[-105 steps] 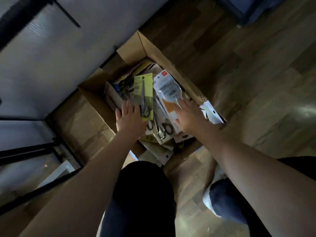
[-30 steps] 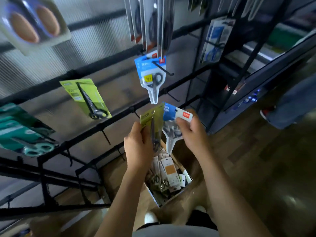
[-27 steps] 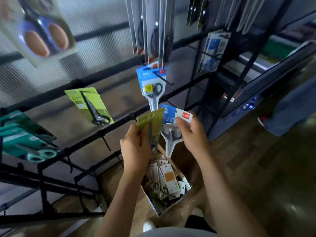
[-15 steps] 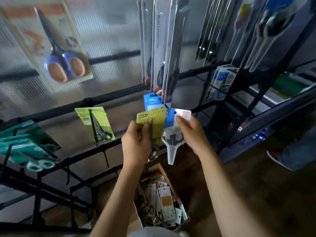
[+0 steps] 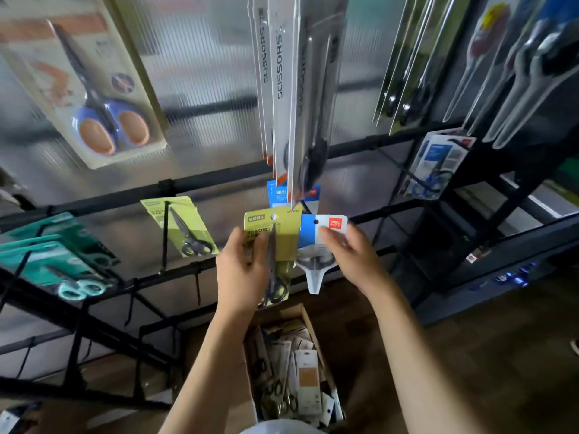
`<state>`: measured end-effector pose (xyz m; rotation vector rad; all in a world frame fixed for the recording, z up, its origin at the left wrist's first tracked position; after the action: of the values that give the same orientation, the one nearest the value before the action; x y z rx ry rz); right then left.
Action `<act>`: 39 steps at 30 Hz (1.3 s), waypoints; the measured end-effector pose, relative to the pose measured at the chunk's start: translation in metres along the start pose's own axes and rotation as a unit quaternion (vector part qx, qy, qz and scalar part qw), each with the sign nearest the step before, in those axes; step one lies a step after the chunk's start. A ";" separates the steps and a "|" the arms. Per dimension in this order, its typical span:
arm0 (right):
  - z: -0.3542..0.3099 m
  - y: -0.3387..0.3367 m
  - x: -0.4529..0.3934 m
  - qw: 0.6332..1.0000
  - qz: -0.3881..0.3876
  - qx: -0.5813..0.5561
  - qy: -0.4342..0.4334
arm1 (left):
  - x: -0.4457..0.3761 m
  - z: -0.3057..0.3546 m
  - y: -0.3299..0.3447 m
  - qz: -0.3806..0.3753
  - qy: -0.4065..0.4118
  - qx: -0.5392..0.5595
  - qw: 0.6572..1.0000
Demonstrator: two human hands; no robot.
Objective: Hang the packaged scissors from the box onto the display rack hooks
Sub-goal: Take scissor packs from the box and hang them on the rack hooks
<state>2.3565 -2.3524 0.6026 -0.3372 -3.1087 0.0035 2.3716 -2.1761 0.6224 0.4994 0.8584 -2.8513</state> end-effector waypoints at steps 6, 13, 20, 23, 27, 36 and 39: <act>0.005 -0.005 0.000 1.000 -0.006 0.006 -0.012 | 0.004 0.001 -0.003 0.020 0.001 -0.019 1.000; 0.009 -0.006 -0.006 1.000 -0.002 0.030 -0.007 | 0.009 -0.001 -0.009 0.004 -0.003 -0.026 1.000; 0.010 0.004 -0.031 0.998 0.008 0.067 -0.009 | 0.008 -0.018 -0.024 0.019 -0.004 -0.032 0.999; 0.011 0.009 -0.044 0.997 0.015 0.076 -0.017 | 0.007 -0.019 -0.033 0.032 -0.001 -0.032 0.999; 0.015 0.013 -0.061 0.996 0.027 0.085 -0.011 | 0.007 -0.020 -0.046 0.048 0.001 -0.047 0.998; 0.034 0.026 -0.069 0.995 0.079 0.052 -0.035 | 0.014 -0.032 -0.063 0.032 -0.028 -0.011 0.999; 0.044 0.037 -0.048 0.986 0.139 0.071 -0.062 | 0.019 -0.039 -0.063 0.024 -0.046 0.004 0.999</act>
<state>2.4102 -2.3265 0.5575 -0.7901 -3.1260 0.2577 2.3517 -2.1018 0.6178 0.3809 0.8078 -2.8112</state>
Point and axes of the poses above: each hand's wrist, its own x-axis away from the middle knuckle, its own y-axis out of the palm, z = x × y, the point moved 1 cm from there along -x, towards the middle knuckle, and after that the axes turned 14 degrees about -x, right-handed, at the moved point
